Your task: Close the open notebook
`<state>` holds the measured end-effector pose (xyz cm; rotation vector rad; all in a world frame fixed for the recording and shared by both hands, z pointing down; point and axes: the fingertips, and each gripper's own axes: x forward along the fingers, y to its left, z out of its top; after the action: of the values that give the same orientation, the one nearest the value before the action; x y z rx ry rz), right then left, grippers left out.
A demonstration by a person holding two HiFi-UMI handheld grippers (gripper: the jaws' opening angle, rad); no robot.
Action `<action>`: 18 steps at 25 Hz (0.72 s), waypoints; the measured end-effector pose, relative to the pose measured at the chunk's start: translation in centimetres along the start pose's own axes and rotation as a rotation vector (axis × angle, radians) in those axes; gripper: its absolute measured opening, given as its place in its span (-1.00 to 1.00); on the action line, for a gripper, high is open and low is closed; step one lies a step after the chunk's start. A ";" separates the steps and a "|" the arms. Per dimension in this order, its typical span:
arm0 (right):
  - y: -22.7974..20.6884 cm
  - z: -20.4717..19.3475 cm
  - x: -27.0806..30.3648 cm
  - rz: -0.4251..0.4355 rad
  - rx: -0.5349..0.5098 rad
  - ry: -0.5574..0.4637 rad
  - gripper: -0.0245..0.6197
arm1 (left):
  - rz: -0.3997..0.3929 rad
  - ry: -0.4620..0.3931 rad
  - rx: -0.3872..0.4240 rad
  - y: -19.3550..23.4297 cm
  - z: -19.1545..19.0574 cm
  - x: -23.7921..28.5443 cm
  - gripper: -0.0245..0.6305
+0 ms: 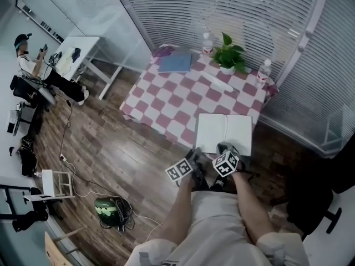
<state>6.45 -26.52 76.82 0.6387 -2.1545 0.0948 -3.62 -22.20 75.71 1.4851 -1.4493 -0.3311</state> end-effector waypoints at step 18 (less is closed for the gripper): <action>-1.2 0.5 -1.6 0.067 0.350 -0.083 -0.92 | -0.469 -0.025 0.200 -11.5 2.5 -2.8 -0.24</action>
<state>7.42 -27.10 75.10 0.7790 -2.2602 0.4976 0.67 -23.29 64.41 1.9895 -1.1653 -0.4998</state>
